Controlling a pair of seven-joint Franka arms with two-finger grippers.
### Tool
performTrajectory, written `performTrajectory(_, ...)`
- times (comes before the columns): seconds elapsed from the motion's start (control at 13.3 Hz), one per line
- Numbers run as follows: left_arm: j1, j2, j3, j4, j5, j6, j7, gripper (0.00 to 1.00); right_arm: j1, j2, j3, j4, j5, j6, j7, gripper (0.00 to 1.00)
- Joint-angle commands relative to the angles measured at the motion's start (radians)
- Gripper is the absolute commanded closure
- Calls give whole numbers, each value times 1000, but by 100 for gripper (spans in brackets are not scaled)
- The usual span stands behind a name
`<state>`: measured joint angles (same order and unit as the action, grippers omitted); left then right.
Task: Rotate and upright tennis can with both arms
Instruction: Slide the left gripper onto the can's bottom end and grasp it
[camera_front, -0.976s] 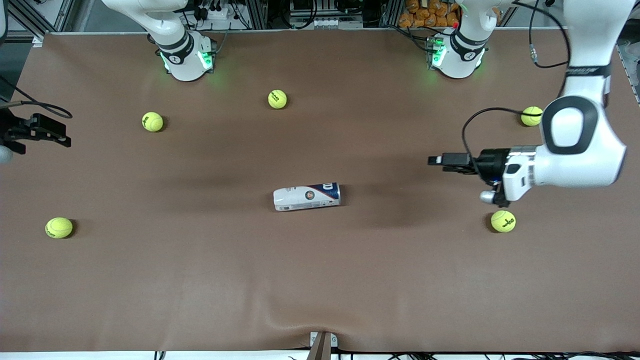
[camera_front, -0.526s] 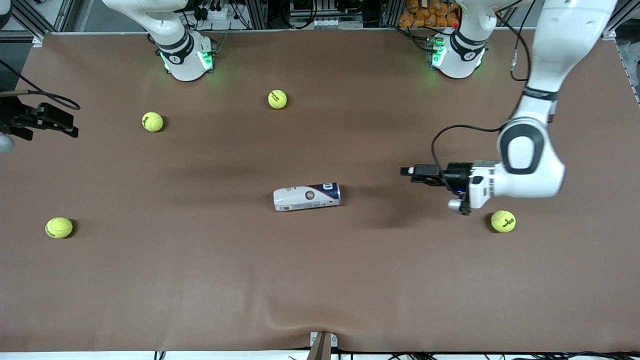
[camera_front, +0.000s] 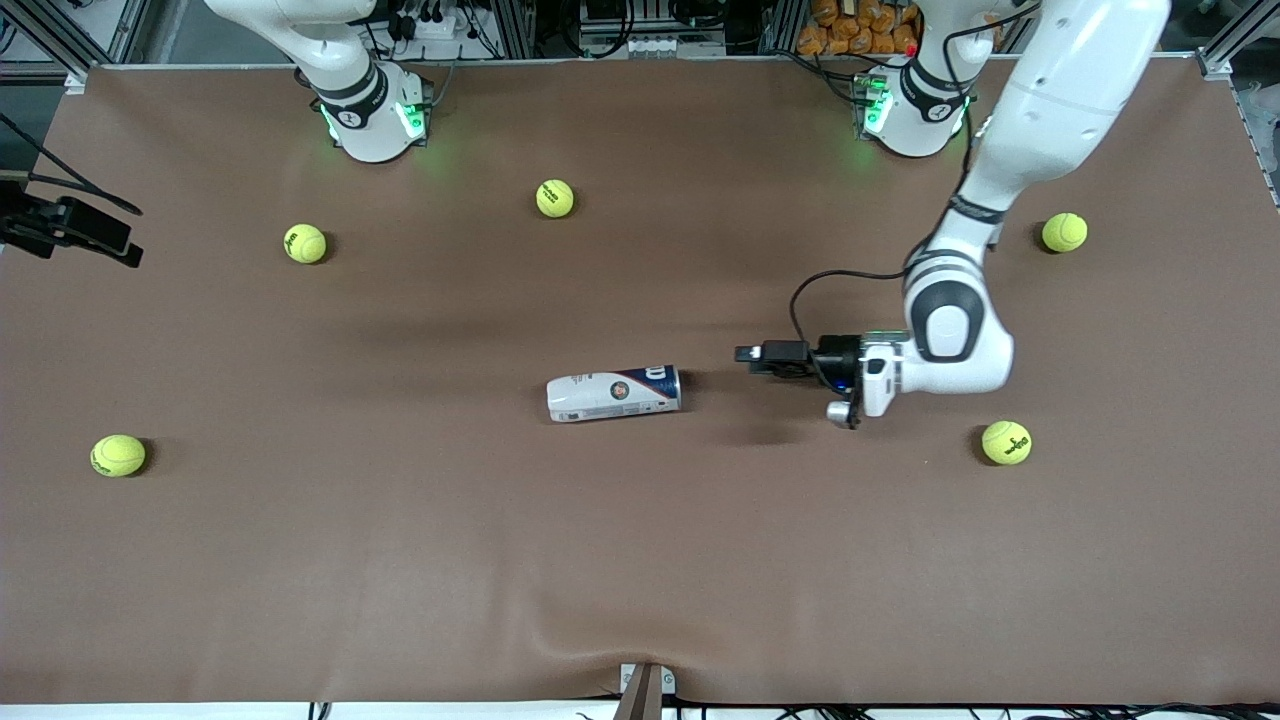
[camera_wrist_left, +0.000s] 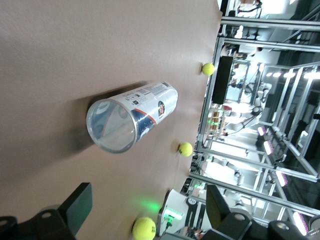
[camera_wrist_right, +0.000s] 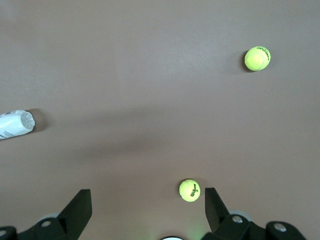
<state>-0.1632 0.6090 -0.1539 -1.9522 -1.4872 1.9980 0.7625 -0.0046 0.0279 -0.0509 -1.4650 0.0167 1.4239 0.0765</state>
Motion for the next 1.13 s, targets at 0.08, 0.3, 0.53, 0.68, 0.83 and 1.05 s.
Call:
performTrajectory(0.08, -84, 43, 1, 18, -175, 77, 23, 0, -21, -22, 8, -6, 23, -6, 19, 0)
performTrajectory(0.3, -111, 99, 1, 84, -214, 85, 21, 0, -20, -16, 6, 2, 11, -6, 19, 0)
performTrajectory(0.53, -124, 143, 1, 139, -217, 85, 18, 1, -57, -19, 0, 5, 17, -10, 8, 0)
performTrajectory(0.68, -127, 156, 1, 159, -223, 90, 15, 6, -64, -20, 2, 18, 20, -11, 3, 0)
performTrajectory(0.83, -151, 172, 1, 170, -252, 94, 18, 6, -60, -19, 9, 21, 20, -17, 5, 0)
performTrajectory(1.05, -162, 195, 1, 196, -269, 99, 20, 11, -52, -19, 14, 22, 22, -19, 11, 0)
